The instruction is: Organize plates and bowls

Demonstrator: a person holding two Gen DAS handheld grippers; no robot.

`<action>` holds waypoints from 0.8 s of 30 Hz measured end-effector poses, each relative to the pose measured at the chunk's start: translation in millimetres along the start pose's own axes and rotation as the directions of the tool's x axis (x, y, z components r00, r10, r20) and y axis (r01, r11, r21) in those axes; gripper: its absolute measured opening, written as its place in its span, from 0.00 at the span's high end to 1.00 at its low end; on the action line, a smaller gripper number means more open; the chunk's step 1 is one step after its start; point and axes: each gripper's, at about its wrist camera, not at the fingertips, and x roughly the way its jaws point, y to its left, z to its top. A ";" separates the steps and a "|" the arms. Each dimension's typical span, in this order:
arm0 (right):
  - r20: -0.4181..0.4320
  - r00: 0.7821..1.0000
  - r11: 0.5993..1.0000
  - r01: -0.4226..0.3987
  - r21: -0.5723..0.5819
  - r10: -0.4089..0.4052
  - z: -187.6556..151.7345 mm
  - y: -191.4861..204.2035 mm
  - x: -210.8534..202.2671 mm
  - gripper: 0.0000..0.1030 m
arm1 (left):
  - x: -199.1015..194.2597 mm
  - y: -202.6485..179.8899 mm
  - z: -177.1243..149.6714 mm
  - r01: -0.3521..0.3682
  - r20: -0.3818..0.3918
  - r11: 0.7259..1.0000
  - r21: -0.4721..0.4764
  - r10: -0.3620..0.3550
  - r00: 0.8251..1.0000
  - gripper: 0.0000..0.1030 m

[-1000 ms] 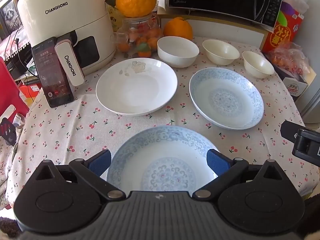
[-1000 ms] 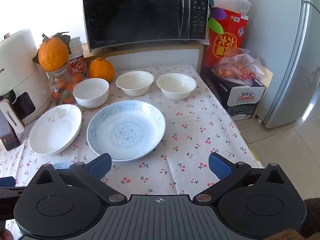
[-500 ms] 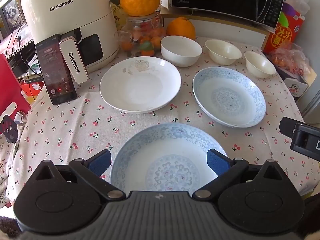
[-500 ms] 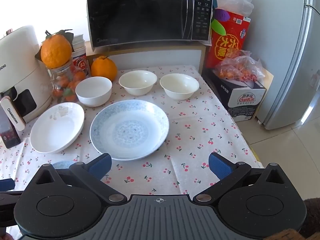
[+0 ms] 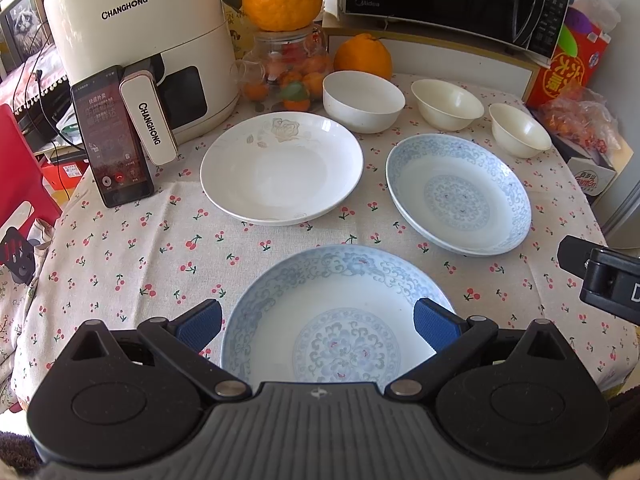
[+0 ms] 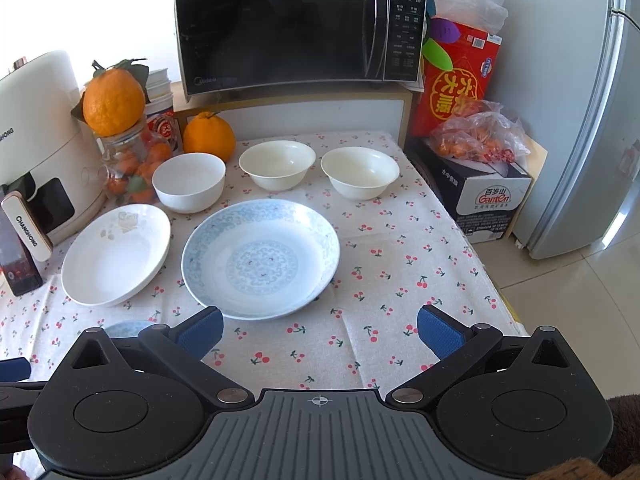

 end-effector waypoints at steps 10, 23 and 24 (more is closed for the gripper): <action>-0.001 1.000 1.000 -0.001 -0.003 0.001 -0.6 1.4 -1.4 0.00 | -0.3 0.1 -0.4 0.000 0.000 1.000 -0.001 0.000 1.000 0.01; -0.003 1.000 1.000 0.001 -0.004 -0.001 -0.6 2.6 -1.2 0.00 | -0.1 0.2 -0.8 0.001 0.001 1.000 -0.001 -0.001 1.000 0.01; -0.002 1.000 1.000 0.001 -0.004 -0.001 -0.7 2.5 -1.1 0.00 | -0.2 0.1 -0.8 0.001 0.001 1.000 -0.001 -0.001 1.000 0.01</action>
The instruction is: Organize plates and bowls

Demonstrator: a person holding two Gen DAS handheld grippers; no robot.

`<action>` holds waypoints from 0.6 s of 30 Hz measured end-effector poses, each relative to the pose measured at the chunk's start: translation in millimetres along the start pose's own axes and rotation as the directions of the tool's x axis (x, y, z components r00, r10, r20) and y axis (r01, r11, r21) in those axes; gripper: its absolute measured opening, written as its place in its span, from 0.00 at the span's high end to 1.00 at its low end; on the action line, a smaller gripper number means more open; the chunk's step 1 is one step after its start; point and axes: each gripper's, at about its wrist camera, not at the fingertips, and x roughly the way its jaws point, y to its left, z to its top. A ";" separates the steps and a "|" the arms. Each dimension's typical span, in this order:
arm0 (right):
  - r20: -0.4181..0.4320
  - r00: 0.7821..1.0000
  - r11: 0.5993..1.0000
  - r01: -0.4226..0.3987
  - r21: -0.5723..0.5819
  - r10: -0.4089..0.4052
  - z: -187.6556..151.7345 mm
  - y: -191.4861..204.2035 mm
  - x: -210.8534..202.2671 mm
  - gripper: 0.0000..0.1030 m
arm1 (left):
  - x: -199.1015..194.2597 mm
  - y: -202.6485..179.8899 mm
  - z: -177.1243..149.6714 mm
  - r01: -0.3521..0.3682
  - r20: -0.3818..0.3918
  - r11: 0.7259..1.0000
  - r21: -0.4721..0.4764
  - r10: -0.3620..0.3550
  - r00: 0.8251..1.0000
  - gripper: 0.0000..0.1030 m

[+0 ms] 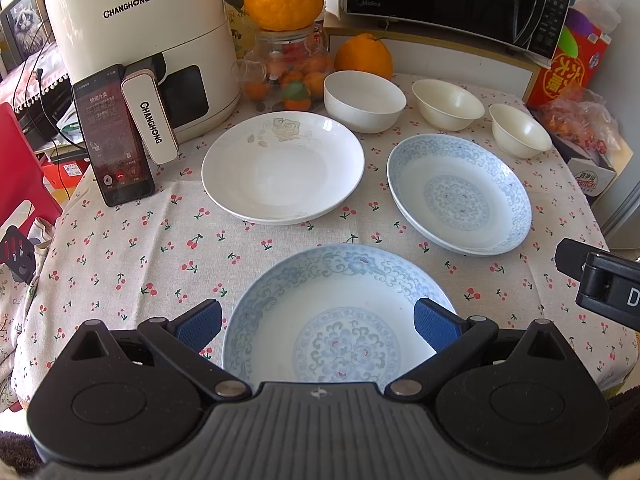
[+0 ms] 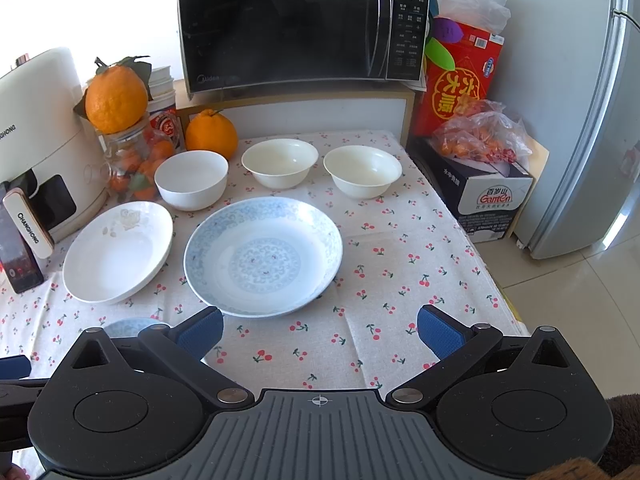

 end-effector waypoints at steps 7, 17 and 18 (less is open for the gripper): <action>0.000 1.000 1.000 0.000 0.001 0.000 0.2 -0.2 0.1 0.00 | 0.6 0.5 -0.7 0.000 -0.002 1.000 0.004 0.000 1.000 0.01; -0.007 1.000 1.000 0.002 0.000 -0.002 -1.1 1.9 3.0 0.00 | 1.7 -0.1 -1.2 0.005 -0.011 1.000 0.014 -0.005 1.000 0.01; -0.007 1.000 1.000 0.001 -0.001 -0.001 -1.5 1.8 3.1 0.00 | 2.0 -0.1 -1.5 0.007 -0.013 1.000 0.016 -0.006 1.000 0.01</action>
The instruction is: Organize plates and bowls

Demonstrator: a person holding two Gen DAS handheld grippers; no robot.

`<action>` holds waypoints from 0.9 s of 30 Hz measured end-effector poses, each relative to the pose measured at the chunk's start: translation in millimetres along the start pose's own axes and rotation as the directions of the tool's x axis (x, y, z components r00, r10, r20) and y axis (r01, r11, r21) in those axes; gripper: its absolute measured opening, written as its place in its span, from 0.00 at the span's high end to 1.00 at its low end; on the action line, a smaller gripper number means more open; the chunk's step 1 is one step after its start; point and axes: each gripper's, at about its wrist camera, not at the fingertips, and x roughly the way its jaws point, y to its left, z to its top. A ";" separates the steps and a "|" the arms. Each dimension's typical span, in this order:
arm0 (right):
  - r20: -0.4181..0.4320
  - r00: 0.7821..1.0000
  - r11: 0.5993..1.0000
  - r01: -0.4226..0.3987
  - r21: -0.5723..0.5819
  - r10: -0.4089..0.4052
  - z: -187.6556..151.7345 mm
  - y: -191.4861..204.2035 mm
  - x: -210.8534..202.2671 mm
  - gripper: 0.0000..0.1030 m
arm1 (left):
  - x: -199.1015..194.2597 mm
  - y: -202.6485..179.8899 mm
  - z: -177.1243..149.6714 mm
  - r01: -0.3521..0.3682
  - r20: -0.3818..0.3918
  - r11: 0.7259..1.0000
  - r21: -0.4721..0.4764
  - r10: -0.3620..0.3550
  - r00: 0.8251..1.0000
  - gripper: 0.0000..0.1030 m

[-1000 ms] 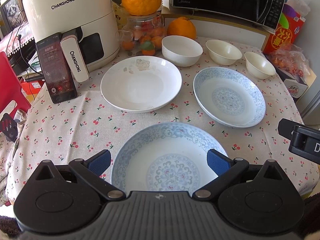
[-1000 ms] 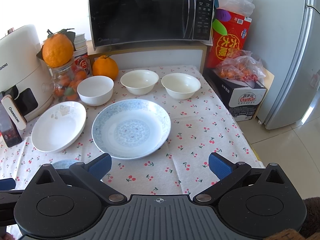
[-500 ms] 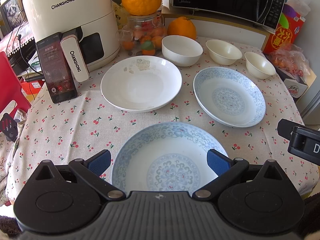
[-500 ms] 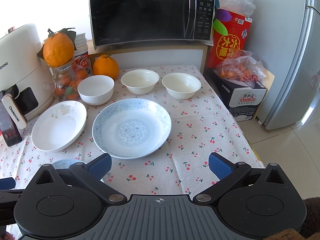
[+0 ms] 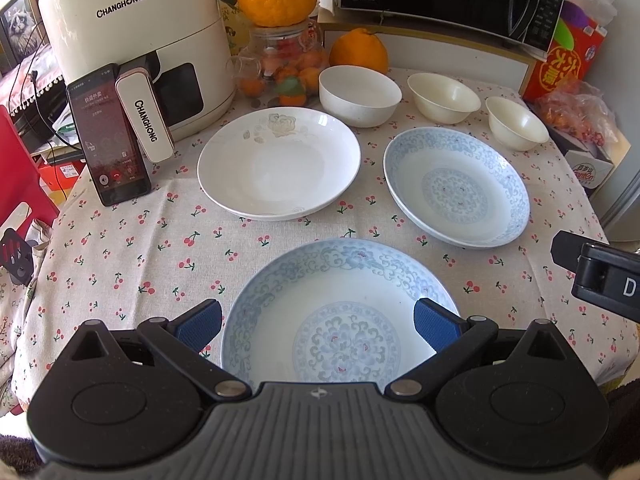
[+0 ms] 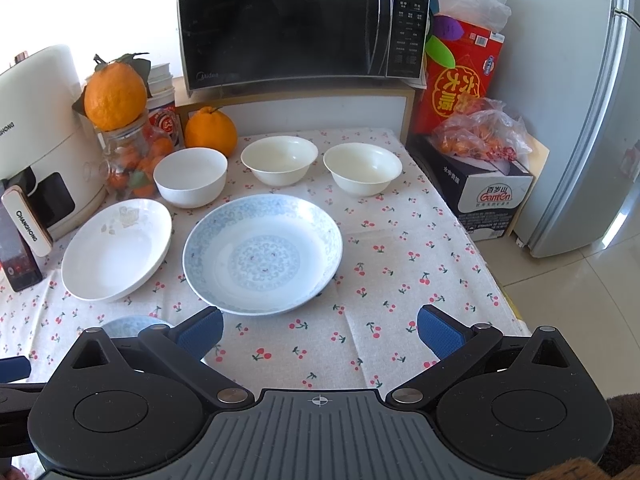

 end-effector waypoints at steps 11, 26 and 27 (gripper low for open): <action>-0.024 0.999 1.000 -0.028 -0.013 0.028 -0.3 0.9 7.9 0.00 | 5.3 1.1 0.8 0.031 0.002 0.996 0.079 -0.031 1.000 0.01; -0.118 0.906 0.912 -0.410 -0.002 0.407 -1.0 -15.3 51.9 0.00 | 25.6 23.0 10.6 0.165 -0.013 0.912 0.375 -0.173 0.985 0.02; -0.127 0.892 0.900 -0.435 0.015 0.433 -2.7 -15.9 55.5 0.00 | 29.1 24.8 11.1 0.178 -0.024 0.909 0.377 -0.183 0.983 0.02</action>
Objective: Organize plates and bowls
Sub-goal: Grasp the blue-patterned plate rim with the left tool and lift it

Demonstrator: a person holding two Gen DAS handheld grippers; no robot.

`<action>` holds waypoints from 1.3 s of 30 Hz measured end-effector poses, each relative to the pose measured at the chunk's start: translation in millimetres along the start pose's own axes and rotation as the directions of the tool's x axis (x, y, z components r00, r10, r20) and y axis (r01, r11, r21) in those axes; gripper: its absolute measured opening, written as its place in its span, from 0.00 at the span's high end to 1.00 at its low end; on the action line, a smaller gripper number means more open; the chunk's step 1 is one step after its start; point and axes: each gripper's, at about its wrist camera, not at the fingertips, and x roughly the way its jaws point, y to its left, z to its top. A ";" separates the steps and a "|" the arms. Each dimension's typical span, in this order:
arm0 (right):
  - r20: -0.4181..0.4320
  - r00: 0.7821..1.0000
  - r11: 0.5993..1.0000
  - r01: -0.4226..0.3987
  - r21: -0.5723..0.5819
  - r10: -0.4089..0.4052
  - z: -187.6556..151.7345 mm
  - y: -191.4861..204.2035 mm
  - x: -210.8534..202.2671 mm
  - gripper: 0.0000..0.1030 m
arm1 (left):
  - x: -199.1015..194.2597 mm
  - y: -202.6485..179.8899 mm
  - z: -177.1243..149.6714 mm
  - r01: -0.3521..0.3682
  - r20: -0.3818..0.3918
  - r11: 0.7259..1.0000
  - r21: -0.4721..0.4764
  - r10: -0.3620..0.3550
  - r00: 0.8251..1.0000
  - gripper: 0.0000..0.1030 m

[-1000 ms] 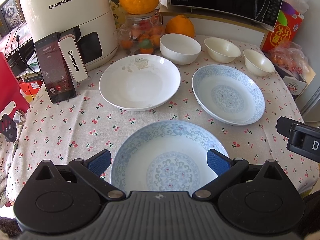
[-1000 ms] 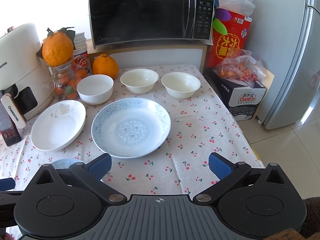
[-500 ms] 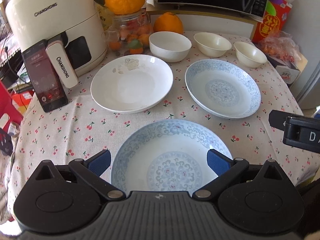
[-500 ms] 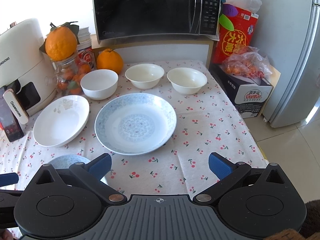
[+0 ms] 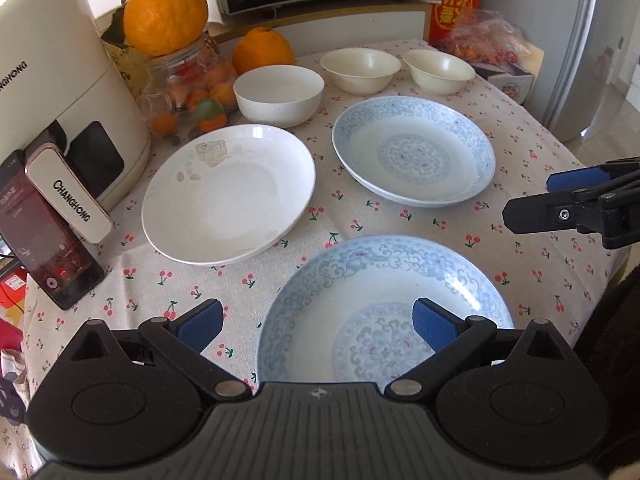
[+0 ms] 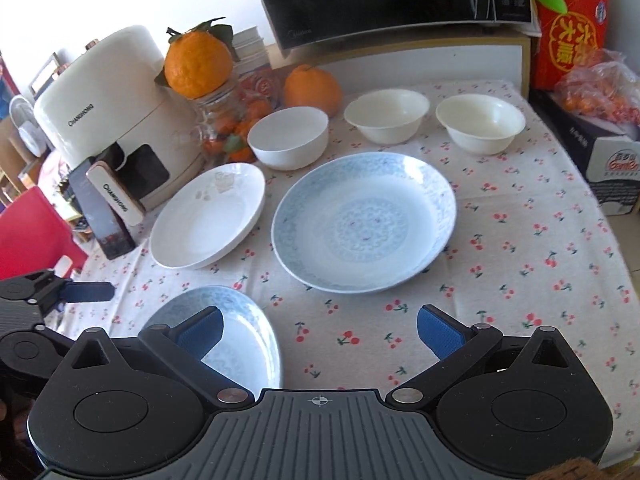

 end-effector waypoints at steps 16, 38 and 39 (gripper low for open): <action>-0.131 0.946 0.946 -0.273 0.173 0.297 -32.8 -16.1 38.8 0.44 | 29.1 42.2 -22.9 0.227 -0.124 0.971 -0.078 -0.236 0.964 0.48; -0.189 0.937 0.949 -0.262 0.174 0.293 -51.3 -16.6 43.3 0.87 | 22.2 69.9 -45.0 0.238 -0.122 0.939 -0.248 -0.274 0.954 0.84; -0.187 0.941 0.953 -0.253 0.170 0.283 -50.7 -15.7 43.0 0.87 | 21.8 70.5 -45.6 0.242 -0.117 0.935 -0.258 -0.279 0.953 0.86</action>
